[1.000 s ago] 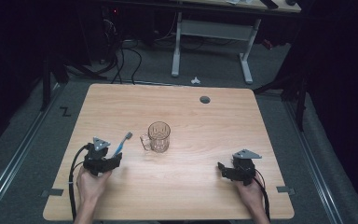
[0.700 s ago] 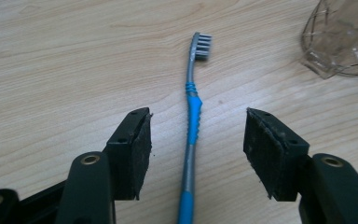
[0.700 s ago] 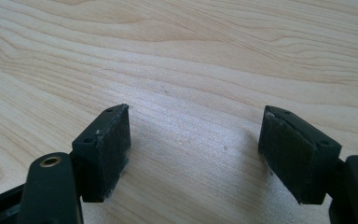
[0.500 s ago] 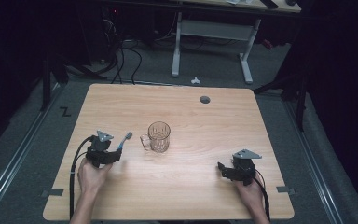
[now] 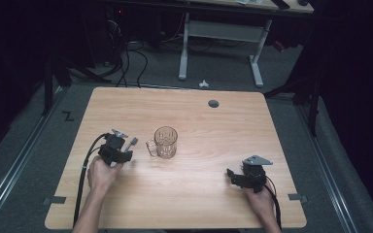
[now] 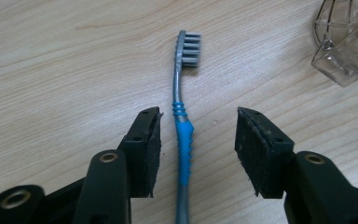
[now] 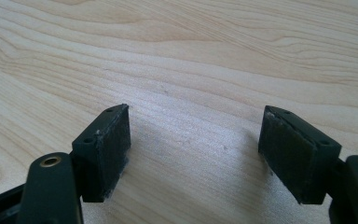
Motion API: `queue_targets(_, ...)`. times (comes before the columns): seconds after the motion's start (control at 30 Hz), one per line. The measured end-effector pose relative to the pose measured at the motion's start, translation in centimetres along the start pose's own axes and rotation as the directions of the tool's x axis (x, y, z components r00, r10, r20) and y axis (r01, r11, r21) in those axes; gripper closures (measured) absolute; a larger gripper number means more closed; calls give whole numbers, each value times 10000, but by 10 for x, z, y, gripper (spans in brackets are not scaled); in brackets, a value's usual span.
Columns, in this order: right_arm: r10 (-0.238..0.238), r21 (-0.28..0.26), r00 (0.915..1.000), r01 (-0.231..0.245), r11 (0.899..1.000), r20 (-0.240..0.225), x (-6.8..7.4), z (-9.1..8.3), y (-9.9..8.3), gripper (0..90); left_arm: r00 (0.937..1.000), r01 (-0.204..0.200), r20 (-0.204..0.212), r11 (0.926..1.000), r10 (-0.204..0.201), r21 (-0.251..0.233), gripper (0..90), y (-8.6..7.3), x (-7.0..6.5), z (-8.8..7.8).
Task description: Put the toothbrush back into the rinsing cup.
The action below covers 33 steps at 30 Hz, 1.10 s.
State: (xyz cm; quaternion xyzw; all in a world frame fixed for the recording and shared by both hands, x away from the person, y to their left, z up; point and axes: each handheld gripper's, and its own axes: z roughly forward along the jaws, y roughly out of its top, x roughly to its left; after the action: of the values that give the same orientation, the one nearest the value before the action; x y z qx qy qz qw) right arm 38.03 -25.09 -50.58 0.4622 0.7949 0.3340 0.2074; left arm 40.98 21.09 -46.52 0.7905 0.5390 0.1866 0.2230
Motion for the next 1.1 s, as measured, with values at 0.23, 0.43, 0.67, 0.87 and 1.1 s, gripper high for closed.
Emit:
queue_targets(0.23,2,1,10000,-2,10000,-1,0,0,0,253,10000,-44,-83,9982,49,599,553,10,0,10)
queue_targets(0.43,2,-1,10000,-2,10000,0,0,0,0,253,9995,300,-123,9958,-290,865,604,14,4,14)
queue_targets(0.67,1,1,10000,-1,10000,0,0,0,0,253,9990,384,-260,9932,-358,1095,650,14,8,16)
queue_targets(0.87,1,1,10000,-1,10000,0,0,0,0,253,9994,310,-163,9894,-290,1418,691,13,8,21)
queue_targets(1.1,-9,2,10000,9,10000,0,0,0,0,253,9989,463,-27,9886,-464,1434,777,13,7,22)
